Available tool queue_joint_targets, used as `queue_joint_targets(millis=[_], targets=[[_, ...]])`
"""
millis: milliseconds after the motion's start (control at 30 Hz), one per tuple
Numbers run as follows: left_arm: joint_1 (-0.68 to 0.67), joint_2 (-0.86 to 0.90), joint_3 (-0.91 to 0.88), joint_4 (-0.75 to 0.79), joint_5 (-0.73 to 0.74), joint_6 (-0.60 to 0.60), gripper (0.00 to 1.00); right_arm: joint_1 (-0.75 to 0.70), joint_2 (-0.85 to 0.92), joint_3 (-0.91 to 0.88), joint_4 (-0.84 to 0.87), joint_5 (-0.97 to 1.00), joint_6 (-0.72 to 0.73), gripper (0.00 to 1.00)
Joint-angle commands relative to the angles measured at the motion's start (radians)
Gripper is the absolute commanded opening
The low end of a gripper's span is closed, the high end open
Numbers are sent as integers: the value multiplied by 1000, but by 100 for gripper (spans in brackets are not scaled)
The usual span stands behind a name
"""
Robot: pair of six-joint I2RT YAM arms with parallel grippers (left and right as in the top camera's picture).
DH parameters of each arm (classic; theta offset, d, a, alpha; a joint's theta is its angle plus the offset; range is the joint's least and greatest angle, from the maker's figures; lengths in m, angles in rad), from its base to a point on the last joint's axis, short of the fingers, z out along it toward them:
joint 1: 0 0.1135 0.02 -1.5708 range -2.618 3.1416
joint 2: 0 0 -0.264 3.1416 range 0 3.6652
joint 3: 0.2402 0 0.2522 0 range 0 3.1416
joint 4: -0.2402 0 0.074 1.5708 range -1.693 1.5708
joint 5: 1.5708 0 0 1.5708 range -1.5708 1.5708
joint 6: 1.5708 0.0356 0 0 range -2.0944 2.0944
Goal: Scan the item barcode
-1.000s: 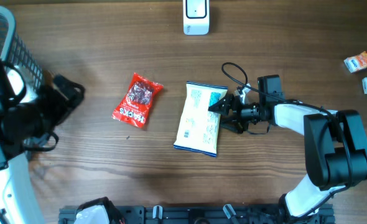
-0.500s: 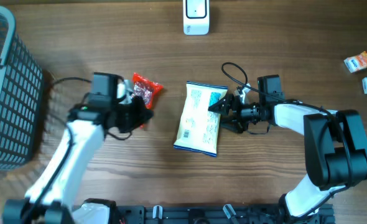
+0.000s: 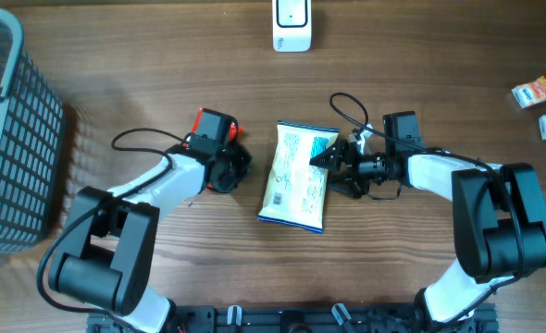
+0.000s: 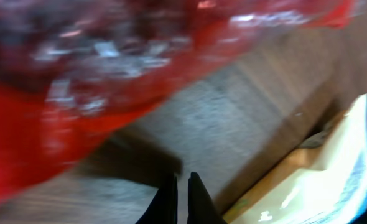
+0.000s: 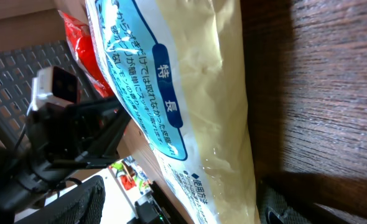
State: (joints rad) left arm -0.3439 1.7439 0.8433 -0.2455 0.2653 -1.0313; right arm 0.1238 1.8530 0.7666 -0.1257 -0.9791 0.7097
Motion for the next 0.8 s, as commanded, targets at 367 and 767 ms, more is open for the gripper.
queue_joint_targets(millis=[367,767], targets=[[-188,52,-4,160,-189,-89,4,7,49,-34,-19,149,-34,79],[-192,113,-4,60,-259,-325,4,8,49,-34,-90,177,0,82]])
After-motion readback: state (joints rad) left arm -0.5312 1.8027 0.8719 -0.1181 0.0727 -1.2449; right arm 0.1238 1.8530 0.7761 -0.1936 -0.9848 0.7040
